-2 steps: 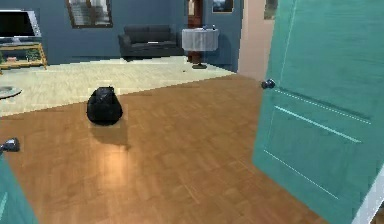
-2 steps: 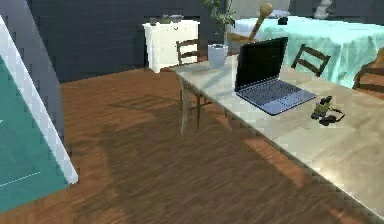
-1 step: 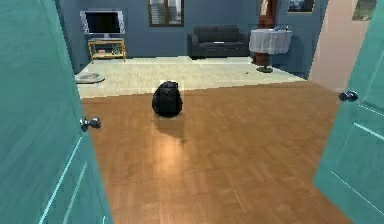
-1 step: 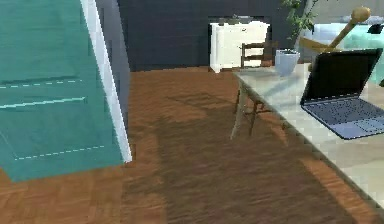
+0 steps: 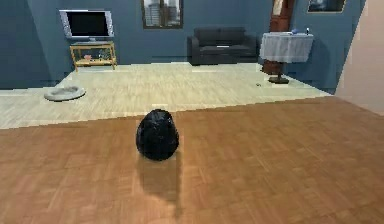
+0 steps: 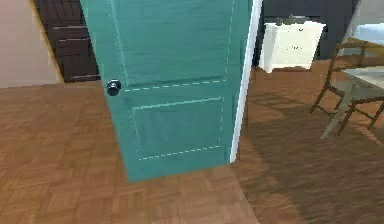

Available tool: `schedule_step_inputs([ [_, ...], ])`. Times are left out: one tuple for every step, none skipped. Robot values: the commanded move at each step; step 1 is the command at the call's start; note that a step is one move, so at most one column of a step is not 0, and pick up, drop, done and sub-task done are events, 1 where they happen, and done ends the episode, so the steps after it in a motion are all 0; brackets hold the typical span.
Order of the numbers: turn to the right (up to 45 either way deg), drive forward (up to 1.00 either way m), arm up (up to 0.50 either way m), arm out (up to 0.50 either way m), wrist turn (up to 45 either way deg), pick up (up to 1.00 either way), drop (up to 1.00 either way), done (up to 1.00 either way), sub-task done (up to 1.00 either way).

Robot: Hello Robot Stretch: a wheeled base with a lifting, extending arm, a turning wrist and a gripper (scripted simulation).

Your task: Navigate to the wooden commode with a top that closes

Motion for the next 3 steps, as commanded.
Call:
schedule_step_inputs([
  [-3.0, 0.0, 0.0, 0.0, 0.0, 0.0, 0.0, 0.0, 0.0],
  [0.0, 0.4, 0.0, 0.0, 0.0, 0.0, 0.0, 0.0, 0.0],
  [-45.0, 0.0, 0.0, 0.0, 0.0, 0.0, 0.0, 0.0, 0.0],
])
